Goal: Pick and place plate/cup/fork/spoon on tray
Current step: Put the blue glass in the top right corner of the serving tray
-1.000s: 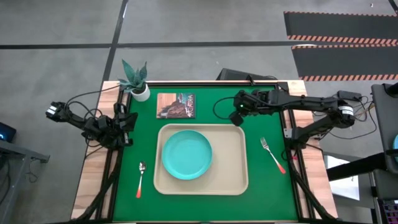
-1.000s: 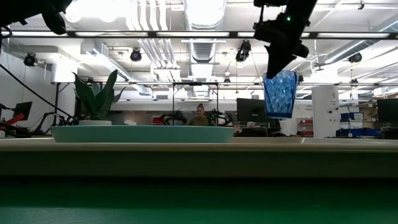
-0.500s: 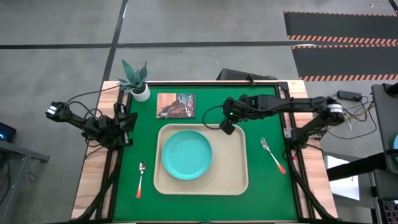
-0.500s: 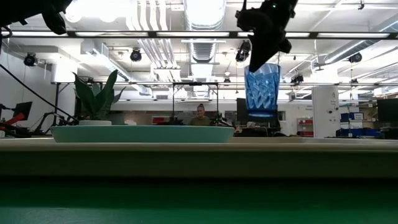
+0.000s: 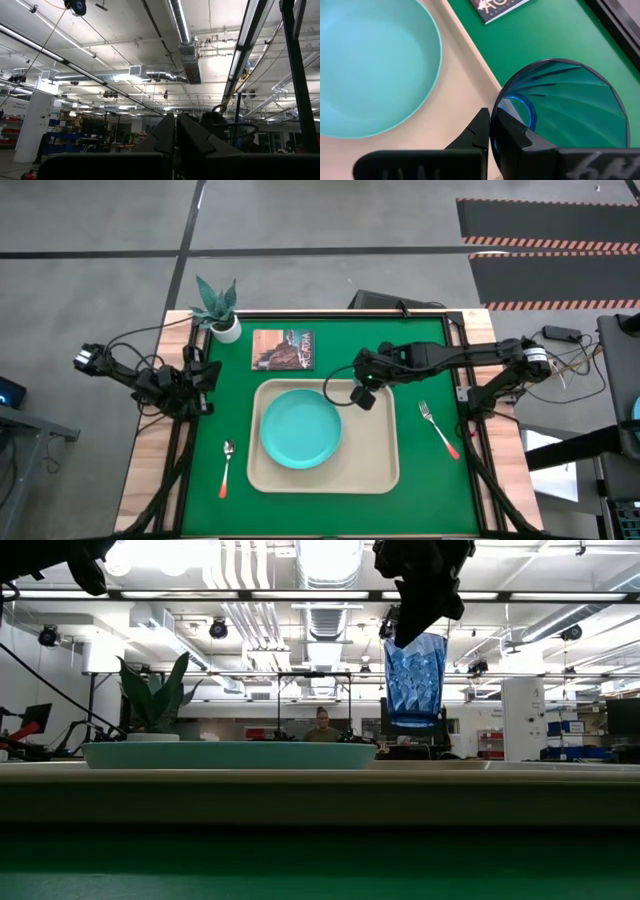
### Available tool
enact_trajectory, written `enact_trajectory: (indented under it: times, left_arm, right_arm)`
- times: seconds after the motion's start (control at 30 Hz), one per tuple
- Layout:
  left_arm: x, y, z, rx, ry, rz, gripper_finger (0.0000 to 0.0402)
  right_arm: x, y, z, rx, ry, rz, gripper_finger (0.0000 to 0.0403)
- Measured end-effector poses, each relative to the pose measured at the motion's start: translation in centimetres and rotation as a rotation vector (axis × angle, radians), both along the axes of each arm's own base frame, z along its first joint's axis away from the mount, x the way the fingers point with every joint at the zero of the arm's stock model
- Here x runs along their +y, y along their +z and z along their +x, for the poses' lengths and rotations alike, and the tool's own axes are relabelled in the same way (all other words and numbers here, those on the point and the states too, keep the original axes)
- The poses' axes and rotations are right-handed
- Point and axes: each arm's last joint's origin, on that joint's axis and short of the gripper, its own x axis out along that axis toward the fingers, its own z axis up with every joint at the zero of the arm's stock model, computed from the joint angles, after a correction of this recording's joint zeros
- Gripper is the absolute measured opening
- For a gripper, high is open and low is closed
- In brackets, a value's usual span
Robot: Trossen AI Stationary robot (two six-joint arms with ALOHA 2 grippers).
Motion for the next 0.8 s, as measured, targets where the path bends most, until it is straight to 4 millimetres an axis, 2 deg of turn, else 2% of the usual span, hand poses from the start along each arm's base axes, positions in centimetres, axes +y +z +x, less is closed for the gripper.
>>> enact_trajectory:
  times: [0.8]
  left_arm:
    - [0.0, 0.0, 0.0, 0.0, 0.0, 0.0, 0.0004]
  right_arm:
    - [1.6, 0.2, 0.7, -0.077, 0.058, 0.022, 0.0009]
